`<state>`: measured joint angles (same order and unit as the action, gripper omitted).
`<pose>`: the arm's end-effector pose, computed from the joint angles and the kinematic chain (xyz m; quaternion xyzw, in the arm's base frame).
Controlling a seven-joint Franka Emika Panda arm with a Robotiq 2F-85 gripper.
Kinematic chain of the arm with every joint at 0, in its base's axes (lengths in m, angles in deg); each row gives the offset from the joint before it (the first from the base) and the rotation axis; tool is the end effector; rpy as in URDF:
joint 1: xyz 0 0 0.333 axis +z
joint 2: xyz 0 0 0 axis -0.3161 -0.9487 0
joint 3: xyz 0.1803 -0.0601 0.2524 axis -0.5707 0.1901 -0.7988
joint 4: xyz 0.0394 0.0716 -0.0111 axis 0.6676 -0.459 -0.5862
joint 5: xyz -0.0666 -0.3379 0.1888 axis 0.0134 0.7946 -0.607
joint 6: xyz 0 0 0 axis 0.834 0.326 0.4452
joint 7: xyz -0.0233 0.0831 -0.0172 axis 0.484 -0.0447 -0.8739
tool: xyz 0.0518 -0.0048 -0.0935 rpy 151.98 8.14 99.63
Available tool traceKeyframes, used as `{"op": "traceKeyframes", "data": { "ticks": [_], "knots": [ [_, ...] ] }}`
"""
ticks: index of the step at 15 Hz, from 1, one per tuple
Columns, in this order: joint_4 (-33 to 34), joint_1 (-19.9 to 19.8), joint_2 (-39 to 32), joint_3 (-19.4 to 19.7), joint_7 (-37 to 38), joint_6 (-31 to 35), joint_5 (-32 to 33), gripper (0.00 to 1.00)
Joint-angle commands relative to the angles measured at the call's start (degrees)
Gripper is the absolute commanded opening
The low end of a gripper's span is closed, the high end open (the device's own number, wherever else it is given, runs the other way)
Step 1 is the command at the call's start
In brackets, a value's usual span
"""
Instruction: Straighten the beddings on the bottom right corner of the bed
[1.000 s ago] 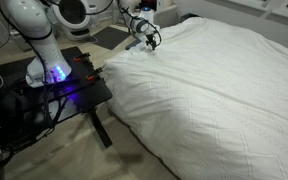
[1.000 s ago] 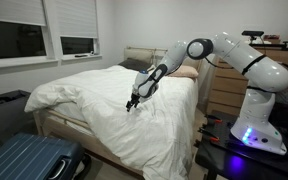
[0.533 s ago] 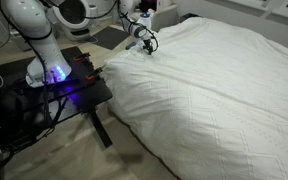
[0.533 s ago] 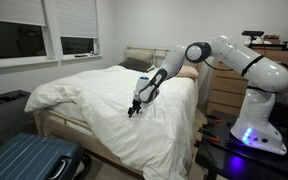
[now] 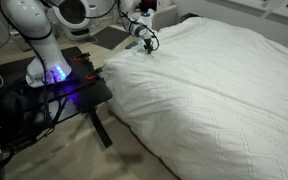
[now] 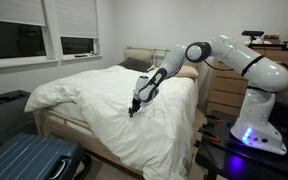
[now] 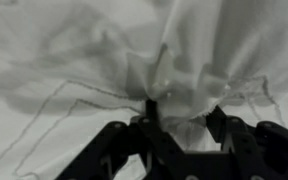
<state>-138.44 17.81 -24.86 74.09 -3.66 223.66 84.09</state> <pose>0.6969 0.0250 0.0411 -0.9918 0.0027 -0.1268 0.0180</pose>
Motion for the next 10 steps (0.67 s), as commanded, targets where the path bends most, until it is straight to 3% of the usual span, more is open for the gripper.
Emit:
{"op": "traceKeyframes", "data": {
  "ticks": [1,4,7,10],
  "knots": [
    [-0.1,-1.8,0.5,-2.3,-3.7,-3.9,-1.6,0.21],
    [0.9,-4.5,0.8,-5.4,-6.4,-10.0,-2.7,0.01],
    [2.0,-5.5,0.7,-6.8,-9.5,-17.3,-3.9,0.00],
    [-0.8,-5.5,3.0,-7.7,-12.4,-19.9,-3.9,0.01]
  ]
}}
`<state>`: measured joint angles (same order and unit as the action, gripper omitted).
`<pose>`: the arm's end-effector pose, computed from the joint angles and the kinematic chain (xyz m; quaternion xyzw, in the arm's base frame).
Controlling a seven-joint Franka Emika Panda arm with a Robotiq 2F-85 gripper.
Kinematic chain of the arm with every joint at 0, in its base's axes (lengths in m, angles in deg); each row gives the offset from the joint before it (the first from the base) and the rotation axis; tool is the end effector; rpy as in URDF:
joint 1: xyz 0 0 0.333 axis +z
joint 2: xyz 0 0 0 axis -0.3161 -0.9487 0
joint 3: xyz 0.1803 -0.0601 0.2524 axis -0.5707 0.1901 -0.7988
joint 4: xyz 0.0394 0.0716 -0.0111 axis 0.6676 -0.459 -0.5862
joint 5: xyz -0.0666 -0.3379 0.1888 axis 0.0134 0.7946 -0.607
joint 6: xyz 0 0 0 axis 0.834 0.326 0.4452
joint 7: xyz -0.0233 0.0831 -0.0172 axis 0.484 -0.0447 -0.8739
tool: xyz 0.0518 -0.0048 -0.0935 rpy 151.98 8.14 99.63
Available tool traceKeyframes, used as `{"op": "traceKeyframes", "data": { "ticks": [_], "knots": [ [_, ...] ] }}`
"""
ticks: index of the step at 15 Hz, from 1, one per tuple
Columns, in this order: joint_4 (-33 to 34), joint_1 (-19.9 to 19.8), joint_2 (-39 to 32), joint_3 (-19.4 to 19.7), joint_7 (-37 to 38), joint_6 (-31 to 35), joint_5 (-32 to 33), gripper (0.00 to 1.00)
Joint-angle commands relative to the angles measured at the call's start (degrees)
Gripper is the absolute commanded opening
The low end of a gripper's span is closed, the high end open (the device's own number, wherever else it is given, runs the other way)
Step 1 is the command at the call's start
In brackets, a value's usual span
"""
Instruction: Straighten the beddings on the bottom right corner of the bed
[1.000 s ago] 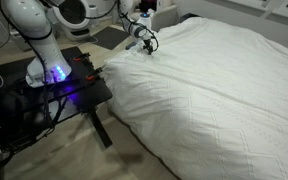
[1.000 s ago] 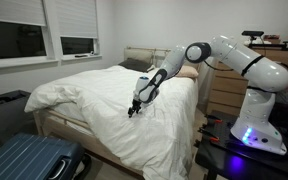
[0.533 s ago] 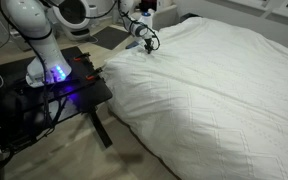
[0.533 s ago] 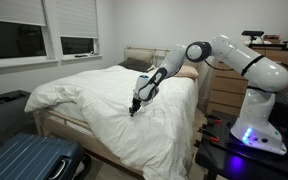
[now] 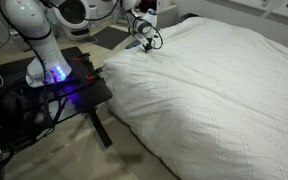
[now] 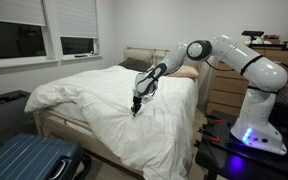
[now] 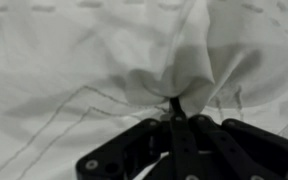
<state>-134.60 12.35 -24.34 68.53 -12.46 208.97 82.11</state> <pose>0.7032 0.0129 0.0513 -0.9967 -0.0340 -0.0434 0.0597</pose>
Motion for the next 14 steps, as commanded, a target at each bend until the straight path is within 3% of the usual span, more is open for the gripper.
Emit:
{"op": "traceKeyframes", "data": {
  "ticks": [1,7,14],
  "knots": [
    [-5.7,0.0,3.4,-2.5,-4.7,-5.3,-1.9,0.01],
    [-12.9,0.3,9.7,-5.2,-11.4,-3.5,-1.5,0.01],
    [-14.2,0.7,14.5,-6.6,-17.9,-4.7,-0.2,0.01]
  ]
}}
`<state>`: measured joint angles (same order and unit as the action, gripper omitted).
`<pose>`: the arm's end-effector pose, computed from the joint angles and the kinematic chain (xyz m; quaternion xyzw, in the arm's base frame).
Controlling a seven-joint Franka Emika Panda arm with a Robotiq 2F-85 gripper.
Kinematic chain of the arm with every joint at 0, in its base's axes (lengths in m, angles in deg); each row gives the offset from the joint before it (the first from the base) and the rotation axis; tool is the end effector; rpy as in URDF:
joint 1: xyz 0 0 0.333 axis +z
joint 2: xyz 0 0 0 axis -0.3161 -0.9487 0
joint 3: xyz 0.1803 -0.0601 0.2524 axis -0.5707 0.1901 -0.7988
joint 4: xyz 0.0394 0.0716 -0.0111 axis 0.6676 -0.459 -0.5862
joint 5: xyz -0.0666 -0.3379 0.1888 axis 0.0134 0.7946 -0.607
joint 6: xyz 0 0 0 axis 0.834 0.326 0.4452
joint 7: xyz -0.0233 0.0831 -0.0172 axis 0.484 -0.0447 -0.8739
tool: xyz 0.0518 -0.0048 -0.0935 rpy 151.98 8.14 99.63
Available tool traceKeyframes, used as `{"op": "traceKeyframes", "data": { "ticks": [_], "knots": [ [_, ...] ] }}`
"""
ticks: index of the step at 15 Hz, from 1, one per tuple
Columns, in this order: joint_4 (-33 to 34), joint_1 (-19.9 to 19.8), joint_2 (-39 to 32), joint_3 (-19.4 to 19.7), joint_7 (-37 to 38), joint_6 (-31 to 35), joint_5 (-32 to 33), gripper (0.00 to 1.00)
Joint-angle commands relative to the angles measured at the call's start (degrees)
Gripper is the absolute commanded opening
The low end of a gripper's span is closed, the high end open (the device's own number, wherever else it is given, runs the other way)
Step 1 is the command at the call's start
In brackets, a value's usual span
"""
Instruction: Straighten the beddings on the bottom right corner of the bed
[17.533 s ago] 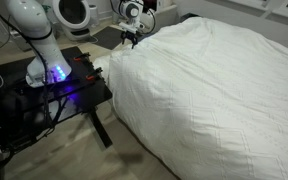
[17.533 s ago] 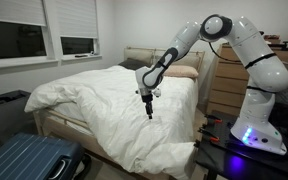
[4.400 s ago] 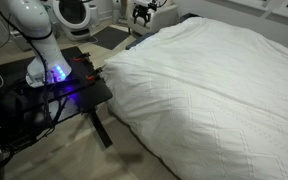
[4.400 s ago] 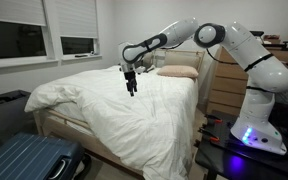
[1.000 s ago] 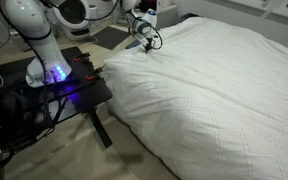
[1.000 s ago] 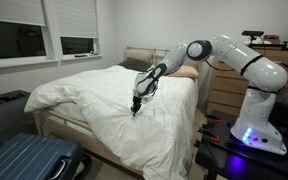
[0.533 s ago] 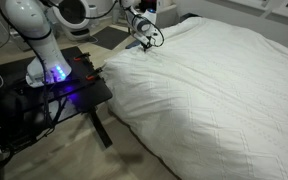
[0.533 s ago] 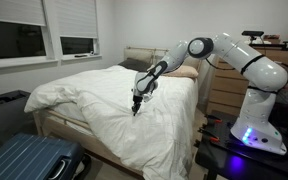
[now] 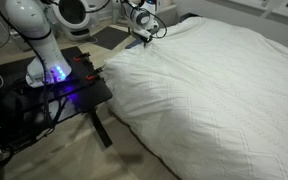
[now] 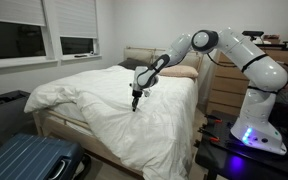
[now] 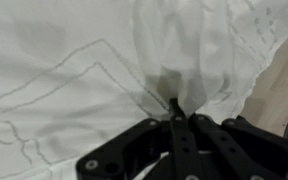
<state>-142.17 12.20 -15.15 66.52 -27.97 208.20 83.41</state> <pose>0.6948 0.0360 0.1130 -0.9774 -0.1955 -0.0598 0.0531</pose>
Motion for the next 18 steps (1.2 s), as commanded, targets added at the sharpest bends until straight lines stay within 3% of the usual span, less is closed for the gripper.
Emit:
{"op": "traceKeyframes", "data": {
  "ticks": [1,10,18],
  "knots": [
    [-6.5,1.0,5.8,-4.6,-3.1,-4.2,-1.3,0.01],
    [-8.8,2.1,9.9,-3.4,-7.4,-7.1,3.6,0.01],
    [-16.6,0.6,17.4,-3.2,-16.4,-6.5,7.4,0.01]
  ]
}}
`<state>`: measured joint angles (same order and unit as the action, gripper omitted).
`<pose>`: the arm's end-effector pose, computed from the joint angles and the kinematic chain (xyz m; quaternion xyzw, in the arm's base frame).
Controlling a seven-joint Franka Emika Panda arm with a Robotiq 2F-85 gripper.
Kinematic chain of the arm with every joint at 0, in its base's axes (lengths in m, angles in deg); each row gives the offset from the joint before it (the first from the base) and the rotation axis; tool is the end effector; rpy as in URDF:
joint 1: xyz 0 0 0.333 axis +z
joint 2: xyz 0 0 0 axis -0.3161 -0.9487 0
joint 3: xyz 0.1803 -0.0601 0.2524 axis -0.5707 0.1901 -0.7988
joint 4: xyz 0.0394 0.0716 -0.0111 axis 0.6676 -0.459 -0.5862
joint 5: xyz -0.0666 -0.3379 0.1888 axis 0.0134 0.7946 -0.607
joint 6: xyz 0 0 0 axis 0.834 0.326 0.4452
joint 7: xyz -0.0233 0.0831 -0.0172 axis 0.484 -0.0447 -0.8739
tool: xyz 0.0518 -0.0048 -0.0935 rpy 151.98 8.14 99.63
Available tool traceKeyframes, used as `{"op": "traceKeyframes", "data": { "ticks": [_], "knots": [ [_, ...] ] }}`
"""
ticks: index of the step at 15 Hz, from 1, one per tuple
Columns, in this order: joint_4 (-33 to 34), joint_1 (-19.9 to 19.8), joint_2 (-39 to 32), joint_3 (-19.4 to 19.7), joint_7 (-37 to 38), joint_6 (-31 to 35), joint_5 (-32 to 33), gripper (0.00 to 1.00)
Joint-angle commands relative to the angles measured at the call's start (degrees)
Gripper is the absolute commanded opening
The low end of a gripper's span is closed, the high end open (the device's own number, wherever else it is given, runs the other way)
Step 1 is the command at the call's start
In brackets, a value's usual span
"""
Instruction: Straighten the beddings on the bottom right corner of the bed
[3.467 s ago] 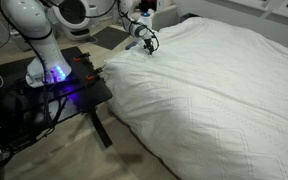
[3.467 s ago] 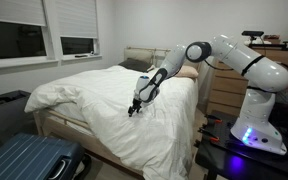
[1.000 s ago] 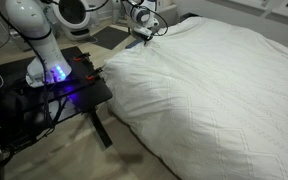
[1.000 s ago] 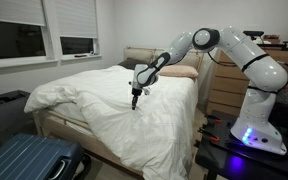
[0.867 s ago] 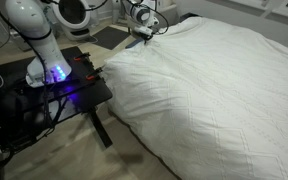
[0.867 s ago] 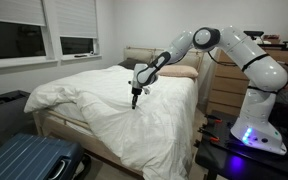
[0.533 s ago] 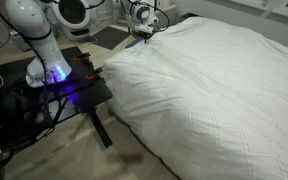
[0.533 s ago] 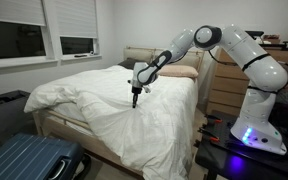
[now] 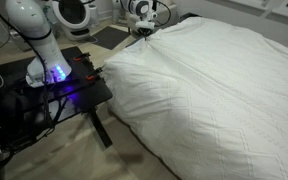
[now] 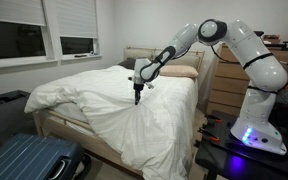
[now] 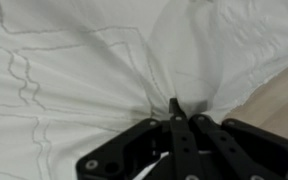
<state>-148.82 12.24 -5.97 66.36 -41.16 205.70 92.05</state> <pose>0.6802 0.0426 0.1718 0.9255 0.3748 0.0533 0.0072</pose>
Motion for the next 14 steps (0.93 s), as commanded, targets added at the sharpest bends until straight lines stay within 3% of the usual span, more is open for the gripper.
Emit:
{"op": "traceKeyframes", "data": {
  "ticks": [1,8,14],
  "knots": [
    [-10.9,0.5,9.1,-3.0,-4.6,-4.0,-1.0,0.01],
    [-15.3,0.5,13.3,-3.1,-12.3,-4.2,-2.0,0.01],
    [-17.7,2.0,15.0,-1.8,-13.7,-4.6,-0.8,0.01]
  ]
}}
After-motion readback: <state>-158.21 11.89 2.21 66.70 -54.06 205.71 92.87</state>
